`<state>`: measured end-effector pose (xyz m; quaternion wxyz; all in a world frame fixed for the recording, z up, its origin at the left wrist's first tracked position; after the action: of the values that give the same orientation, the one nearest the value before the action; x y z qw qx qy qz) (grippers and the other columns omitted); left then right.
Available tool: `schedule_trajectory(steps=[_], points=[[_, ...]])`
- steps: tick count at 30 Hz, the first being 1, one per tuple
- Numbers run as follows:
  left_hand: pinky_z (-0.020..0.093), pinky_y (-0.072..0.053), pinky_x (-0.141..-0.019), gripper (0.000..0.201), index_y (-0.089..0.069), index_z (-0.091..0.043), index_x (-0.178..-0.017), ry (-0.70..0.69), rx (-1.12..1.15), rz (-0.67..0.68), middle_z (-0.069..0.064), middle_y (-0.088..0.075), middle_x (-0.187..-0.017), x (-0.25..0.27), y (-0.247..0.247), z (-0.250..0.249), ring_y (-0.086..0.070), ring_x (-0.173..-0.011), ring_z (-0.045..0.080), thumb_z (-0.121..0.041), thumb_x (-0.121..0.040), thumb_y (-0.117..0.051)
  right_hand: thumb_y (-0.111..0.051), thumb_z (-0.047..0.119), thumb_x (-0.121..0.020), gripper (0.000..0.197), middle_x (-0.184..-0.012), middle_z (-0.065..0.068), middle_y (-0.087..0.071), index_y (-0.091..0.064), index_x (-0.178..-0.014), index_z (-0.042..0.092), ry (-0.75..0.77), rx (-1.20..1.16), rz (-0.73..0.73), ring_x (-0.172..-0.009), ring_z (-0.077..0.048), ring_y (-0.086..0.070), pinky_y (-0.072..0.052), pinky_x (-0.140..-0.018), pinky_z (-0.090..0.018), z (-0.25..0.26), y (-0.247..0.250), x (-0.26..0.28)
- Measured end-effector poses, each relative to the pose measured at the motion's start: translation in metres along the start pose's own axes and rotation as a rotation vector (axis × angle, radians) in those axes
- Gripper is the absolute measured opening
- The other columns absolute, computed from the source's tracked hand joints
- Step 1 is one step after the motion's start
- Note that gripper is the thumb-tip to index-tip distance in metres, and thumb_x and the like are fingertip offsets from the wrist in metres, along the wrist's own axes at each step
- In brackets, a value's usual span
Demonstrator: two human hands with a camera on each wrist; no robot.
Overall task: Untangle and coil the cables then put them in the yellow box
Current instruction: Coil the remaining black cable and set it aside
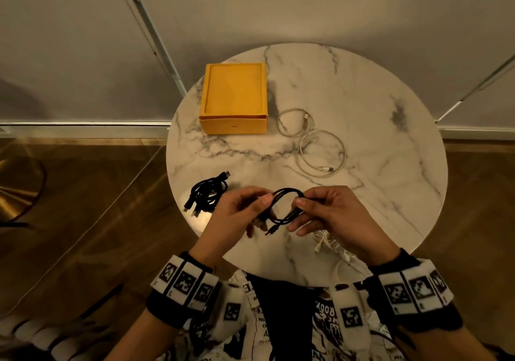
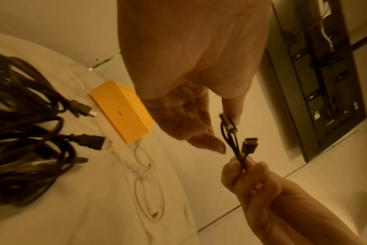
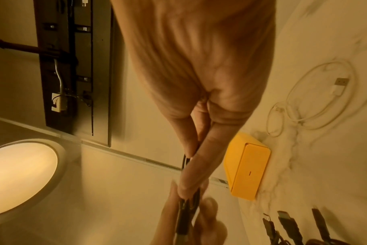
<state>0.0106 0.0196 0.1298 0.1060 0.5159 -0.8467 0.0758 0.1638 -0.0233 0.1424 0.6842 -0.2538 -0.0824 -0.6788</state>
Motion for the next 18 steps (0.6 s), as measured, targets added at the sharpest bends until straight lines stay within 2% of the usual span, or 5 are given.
schedule_trajectory(steps=[3,6,10,15,18], points=[[0.026,-0.045,-0.044,0.029,-0.066,-0.005,-0.102,0.109,0.063,0.086,0.016,-0.071,-0.078,0.016,0.005,0.016,-0.062,-0.056,0.025,-0.029,-0.087,-0.056,-0.061,0.005,-0.087,0.018,-0.082,-0.031,-0.069,-0.064,-0.091,-0.013,-0.005,-0.028,-0.025,-0.063,-0.032,-0.071,-0.058,-0.054,-0.028,0.001,0.007,-0.001],[0.026,-0.047,-0.046,0.026,-0.066,-0.001,-0.097,0.097,0.060,0.087,0.016,-0.070,-0.075,0.027,0.009,0.019,-0.060,-0.054,0.023,-0.023,-0.084,-0.061,-0.060,0.003,-0.089,0.018,-0.079,-0.027,-0.069,-0.063,-0.091,-0.014,-0.025,-0.018,-0.013,-0.063,-0.031,-0.071,-0.057,-0.054,-0.027,-0.003,0.007,0.000],[0.024,-0.047,-0.045,0.021,-0.069,-0.003,-0.090,0.000,-0.018,-0.050,0.012,-0.069,-0.069,0.025,0.022,0.010,-0.059,-0.052,0.020,-0.021,-0.081,-0.064,-0.056,0.002,-0.092,0.017,-0.072,-0.021,-0.069,-0.063,-0.088,-0.012,-0.074,0.008,0.034,-0.063,-0.030,-0.071,-0.058,-0.056,-0.027,-0.012,0.003,0.004],[0.024,-0.053,-0.055,0.014,-0.072,-0.010,-0.098,-0.182,-0.228,-0.248,0.003,-0.071,-0.075,0.019,0.041,-0.004,-0.067,-0.061,0.021,-0.015,-0.086,-0.067,-0.056,0.004,-0.092,0.018,-0.078,-0.025,-0.068,-0.063,-0.089,-0.012,-0.112,0.018,0.133,-0.065,-0.030,-0.071,-0.057,-0.057,-0.027,-0.017,-0.007,0.011],[0.022,-0.055,-0.058,0.012,-0.074,-0.014,-0.094,-0.116,-0.339,-0.108,0.000,-0.073,-0.078,0.012,0.026,0.002,-0.069,-0.065,0.012,-0.018,-0.085,-0.068,-0.057,0.007,-0.089,0.020,-0.077,-0.023,-0.068,-0.063,-0.089,-0.011,-0.109,-0.032,0.157,-0.064,-0.028,-0.071,-0.057,-0.057,-0.025,-0.014,-0.009,0.013]])
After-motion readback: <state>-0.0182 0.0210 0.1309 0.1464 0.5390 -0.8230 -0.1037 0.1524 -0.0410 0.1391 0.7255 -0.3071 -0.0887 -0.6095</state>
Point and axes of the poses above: each hand's wrist, its own x-axis away from the middle knuckle, its own y-axis out of the back of the hand, z = x × y, the point moved 8 cm from there along -x, towards the middle knuckle
